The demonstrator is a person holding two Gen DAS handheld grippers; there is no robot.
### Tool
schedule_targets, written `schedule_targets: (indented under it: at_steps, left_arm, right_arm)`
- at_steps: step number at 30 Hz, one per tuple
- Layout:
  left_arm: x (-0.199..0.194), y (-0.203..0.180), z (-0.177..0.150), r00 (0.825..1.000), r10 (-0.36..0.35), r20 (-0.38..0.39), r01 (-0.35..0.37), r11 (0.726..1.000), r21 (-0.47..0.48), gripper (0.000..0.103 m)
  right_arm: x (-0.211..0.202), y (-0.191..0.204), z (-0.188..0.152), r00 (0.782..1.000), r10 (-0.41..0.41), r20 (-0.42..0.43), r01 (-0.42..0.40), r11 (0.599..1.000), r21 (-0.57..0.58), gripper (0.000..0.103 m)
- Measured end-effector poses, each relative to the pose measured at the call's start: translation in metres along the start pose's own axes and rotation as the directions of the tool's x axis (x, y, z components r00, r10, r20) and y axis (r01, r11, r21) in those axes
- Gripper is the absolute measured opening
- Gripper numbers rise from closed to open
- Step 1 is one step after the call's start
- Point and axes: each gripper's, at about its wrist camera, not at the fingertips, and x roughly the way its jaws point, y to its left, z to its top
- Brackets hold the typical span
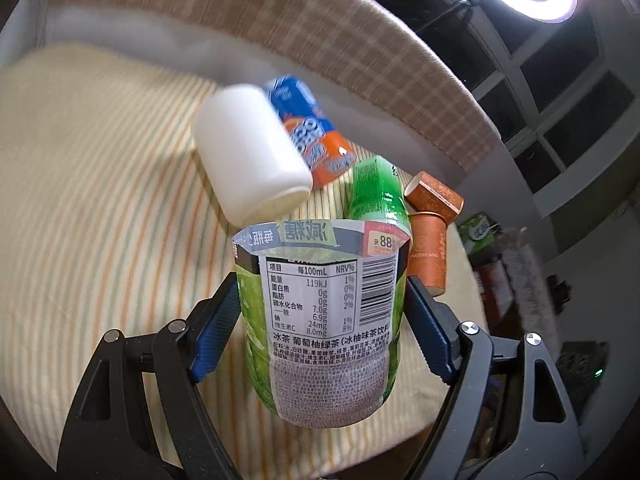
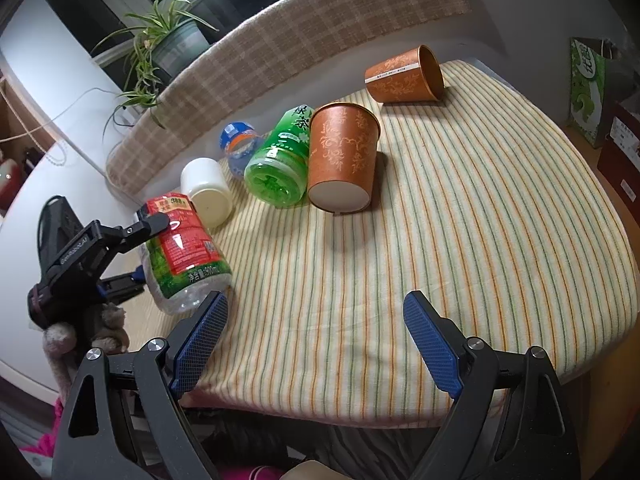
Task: Flip cup upright
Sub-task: 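Lift the cup with the left gripper and rotate it rim-up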
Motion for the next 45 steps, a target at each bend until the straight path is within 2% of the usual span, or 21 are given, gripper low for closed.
schedule_targets:
  at_steps: [9, 21, 37, 45]
  left_arm:
    - [-0.005, -0.025, -0.005, 0.991, 0.078, 0.113, -0.098, 0.978, 0.183, 0.082]
    - [0.009, -0.04, -0.009, 0.977, 0.11, 0.181, -0.158, 0.948, 0.275, 0.081]
    - [0.016, -0.044, -0.022, 0.979, 0.122, 0.164, -0.172, 0.925, 0.338, 0.082]
    - [0.012, -0.043, -0.028, 0.986, 0.101, 0.132, -0.141, 0.931, 0.338, 0.082]
  right_arm:
    - [-0.002, 0.003, 0.0, 1.0, -0.022, 0.012, 0.022, 1.0, -0.018, 0.09]
    - [-0.004, 0.01, -0.001, 0.996, -0.073, 0.041, 0.075, 0.995, -0.058, 0.09]
    - [-0.003, 0.009, 0.0, 0.996, -0.083, 0.04, 0.086, 0.995, -0.057, 0.09]
    - [-0.003, 0.012, 0.0, 0.996, -0.077, 0.04, 0.079, 0.995, -0.061, 0.09]
